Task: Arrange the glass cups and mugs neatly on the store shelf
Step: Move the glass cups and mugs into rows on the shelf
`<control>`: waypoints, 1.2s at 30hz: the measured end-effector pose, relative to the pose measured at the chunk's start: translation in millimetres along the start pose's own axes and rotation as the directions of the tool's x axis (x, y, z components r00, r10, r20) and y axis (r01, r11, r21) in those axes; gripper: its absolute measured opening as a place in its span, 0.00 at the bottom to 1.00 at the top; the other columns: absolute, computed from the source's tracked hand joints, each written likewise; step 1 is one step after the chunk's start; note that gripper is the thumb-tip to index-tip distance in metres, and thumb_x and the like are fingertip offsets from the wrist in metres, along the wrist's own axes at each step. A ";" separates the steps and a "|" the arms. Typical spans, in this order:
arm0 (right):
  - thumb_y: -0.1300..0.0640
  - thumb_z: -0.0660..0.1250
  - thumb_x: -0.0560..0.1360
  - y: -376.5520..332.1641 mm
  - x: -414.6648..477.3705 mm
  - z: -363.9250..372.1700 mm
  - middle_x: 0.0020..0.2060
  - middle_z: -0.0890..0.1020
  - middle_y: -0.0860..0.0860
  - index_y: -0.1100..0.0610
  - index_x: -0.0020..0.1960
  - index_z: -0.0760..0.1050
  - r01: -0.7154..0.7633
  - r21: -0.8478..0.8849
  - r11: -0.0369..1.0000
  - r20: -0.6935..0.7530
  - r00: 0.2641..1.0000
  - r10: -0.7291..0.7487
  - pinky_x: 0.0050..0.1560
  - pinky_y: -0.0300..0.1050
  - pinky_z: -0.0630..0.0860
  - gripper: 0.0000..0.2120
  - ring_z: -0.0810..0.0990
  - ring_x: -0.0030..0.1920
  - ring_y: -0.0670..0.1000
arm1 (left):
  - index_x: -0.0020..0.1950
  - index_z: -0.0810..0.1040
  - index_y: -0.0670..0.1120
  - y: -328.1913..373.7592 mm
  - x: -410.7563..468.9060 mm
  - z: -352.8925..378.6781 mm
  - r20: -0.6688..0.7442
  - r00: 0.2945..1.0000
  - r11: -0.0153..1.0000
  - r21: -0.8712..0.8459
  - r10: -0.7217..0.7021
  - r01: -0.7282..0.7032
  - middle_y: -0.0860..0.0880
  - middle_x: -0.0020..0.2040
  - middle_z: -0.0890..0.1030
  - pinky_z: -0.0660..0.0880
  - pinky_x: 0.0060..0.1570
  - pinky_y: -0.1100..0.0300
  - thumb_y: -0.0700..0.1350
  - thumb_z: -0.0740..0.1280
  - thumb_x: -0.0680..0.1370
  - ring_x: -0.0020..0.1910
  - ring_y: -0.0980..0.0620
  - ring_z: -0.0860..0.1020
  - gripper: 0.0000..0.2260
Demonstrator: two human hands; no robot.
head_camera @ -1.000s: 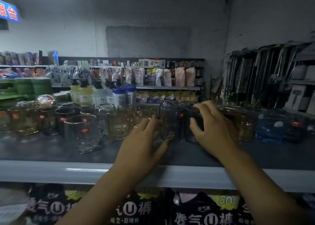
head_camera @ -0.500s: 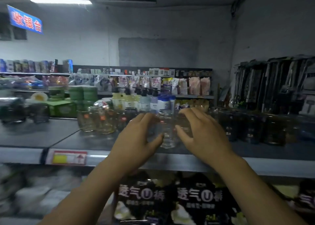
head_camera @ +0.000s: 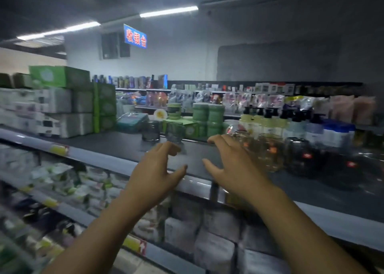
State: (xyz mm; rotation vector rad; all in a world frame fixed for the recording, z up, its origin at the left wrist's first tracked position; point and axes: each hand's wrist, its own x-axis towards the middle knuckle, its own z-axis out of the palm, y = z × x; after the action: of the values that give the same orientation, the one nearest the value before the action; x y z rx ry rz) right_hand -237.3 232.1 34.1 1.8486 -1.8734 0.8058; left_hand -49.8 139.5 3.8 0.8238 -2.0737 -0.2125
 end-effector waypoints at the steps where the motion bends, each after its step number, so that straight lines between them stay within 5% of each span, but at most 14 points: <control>1: 0.43 0.66 0.79 -8.7 17.3 17.3 0.64 0.74 0.48 0.49 0.70 0.68 0.018 0.005 1.000 0.014 1.000 -0.018 0.62 0.53 0.74 0.23 0.74 0.63 0.53 | 0.62 0.76 0.54 -21.0 4.8 -6.9 -0.012 1.000 1.000 0.017 -0.020 0.021 0.56 0.59 0.79 0.77 0.56 0.52 0.54 0.73 0.76 0.56 0.53 0.77 0.17; 13: 0.44 0.69 0.75 -63.3 210.8 120.3 0.54 0.77 0.52 0.51 0.59 0.73 0.018 -0.083 0.996 0.239 0.971 0.002 0.53 0.53 0.78 0.17 0.77 0.53 0.55 | 0.63 0.75 0.56 -201.5 111.9 -54.4 0.098 0.994 0.986 0.160 -0.055 0.038 0.55 0.58 0.78 0.79 0.52 0.51 0.56 0.71 0.77 0.53 0.55 0.78 0.17; 19: 0.47 0.68 0.77 -65.1 257.1 143.2 0.55 0.75 0.52 0.52 0.61 0.73 -0.189 -0.240 0.952 0.208 0.948 0.241 0.53 0.52 0.79 0.16 0.78 0.52 0.56 | 0.69 0.73 0.57 -243.0 176.7 -32.7 0.246 0.965 0.996 0.000 0.089 -0.092 0.55 0.50 0.81 0.80 0.48 0.52 0.51 0.72 0.77 0.40 0.58 0.81 0.21; 24: 0.55 0.69 0.75 -43.4 262.0 157.8 0.56 0.78 0.56 0.56 0.60 0.74 -0.462 -0.274 0.843 0.140 0.849 0.510 0.55 0.54 0.80 0.15 0.79 0.52 0.58 | 0.78 0.62 0.60 -263.1 235.7 0.3 0.484 0.843 0.903 0.212 0.234 -0.373 0.48 0.65 0.79 0.77 0.57 0.48 0.56 0.65 0.80 0.59 0.46 0.79 0.27; 28: 0.55 0.69 0.76 -29.9 268.3 182.5 0.58 0.76 0.56 0.59 0.63 0.70 -0.648 -0.188 0.738 0.065 0.741 0.668 0.50 0.49 0.75 0.19 0.76 0.52 0.56 | 0.76 0.61 0.59 -276.5 259.2 17.2 0.589 0.755 0.788 0.302 0.289 -0.537 0.45 0.61 0.80 0.78 0.52 0.47 0.61 0.59 0.81 0.58 0.41 0.80 0.24; 33: 0.53 0.73 0.75 -8.7 267.2 218.2 0.54 0.80 0.54 0.57 0.63 0.72 -0.769 0.206 0.606 0.029 0.623 0.781 0.47 0.54 0.82 0.20 0.84 0.46 0.56 | 0.68 0.66 0.54 -308.4 269.9 16.1 0.583 0.692 0.775 0.158 0.427 -0.611 0.48 0.50 0.79 0.79 0.46 0.48 0.62 0.60 0.81 0.50 0.43 0.79 0.20; 36: 0.58 0.72 0.78 -7.3 262.2 226.9 0.52 0.82 0.56 0.57 0.62 0.74 -0.733 0.447 0.513 0.066 0.599 0.798 0.28 0.45 0.76 0.14 0.84 0.33 0.54 | 0.56 0.65 0.60 -337.9 280.2 7.3 0.561 0.692 0.812 0.057 0.455 -0.581 0.53 0.51 0.79 0.79 0.48 0.47 0.64 0.63 0.78 0.51 0.47 0.79 0.13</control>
State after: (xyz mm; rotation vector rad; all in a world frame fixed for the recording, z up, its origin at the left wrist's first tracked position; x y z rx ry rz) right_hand -217.7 -114.1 29.5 0.9674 -2.5795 1.7262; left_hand -7.1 -295.7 41.3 0.2647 -2.8102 0.1490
